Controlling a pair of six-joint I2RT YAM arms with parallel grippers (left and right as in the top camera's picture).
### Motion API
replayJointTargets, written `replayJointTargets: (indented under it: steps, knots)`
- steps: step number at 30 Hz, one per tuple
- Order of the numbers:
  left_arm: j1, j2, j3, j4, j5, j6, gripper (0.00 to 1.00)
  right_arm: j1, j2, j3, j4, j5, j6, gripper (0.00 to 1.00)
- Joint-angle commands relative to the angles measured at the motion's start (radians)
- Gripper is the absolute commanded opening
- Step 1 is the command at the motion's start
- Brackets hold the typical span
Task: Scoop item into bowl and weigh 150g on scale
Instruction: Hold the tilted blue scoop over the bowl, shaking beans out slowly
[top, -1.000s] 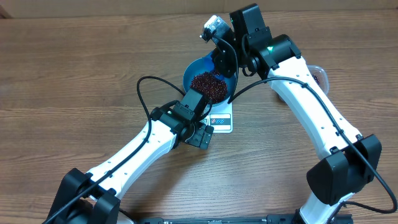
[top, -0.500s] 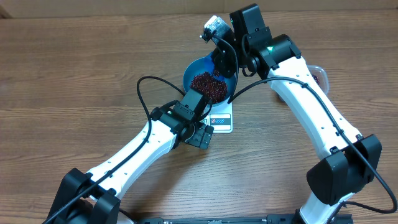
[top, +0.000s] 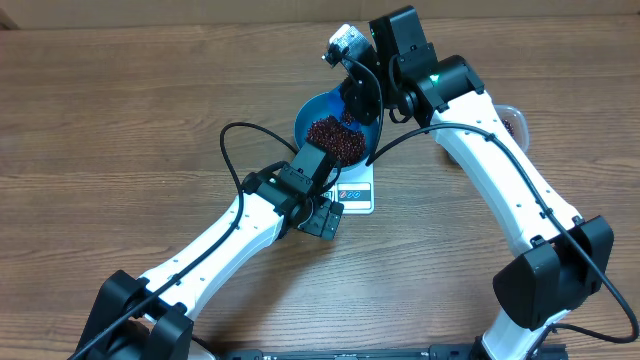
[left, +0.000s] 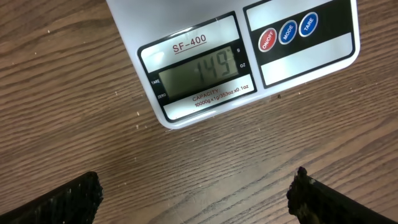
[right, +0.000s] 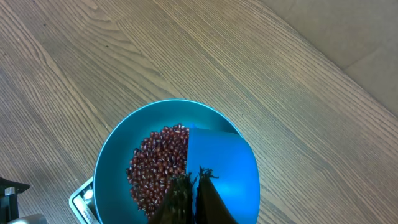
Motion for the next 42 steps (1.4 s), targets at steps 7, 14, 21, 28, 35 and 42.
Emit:
replayJointTargets:
  steps: [7, 14, 21, 28, 35, 42]
  knots:
    - [-0.007, -0.007, -0.005, 0.002, -0.013, 0.020, 1.00, -0.003, -0.014, 0.031, 0.010, -0.006, 0.008, 0.05]
    - [-0.007, -0.007, -0.005, 0.003, -0.013, 0.020, 0.99, 0.010, -0.014, 0.031, 0.007, 0.045, 0.025, 0.04]
    - [-0.006, -0.007, -0.005, 0.003, -0.013, 0.020, 1.00, 0.010, -0.014, 0.031, 0.018, 0.053, 0.031, 0.04]
    - [-0.007, -0.007, -0.005, 0.003, -0.013, 0.020, 0.99, 0.010, -0.014, 0.031, 0.022, 0.011, 0.053, 0.04]
    - [-0.007, -0.007, -0.005, 0.002, -0.013, 0.020, 0.99, 0.009, -0.014, 0.031, 0.019, 0.011, 0.054, 0.04]
    - [-0.007, -0.007, -0.005, 0.003, -0.013, 0.020, 0.99, 0.009, -0.014, 0.031, 0.018, 0.011, 0.054, 0.04]
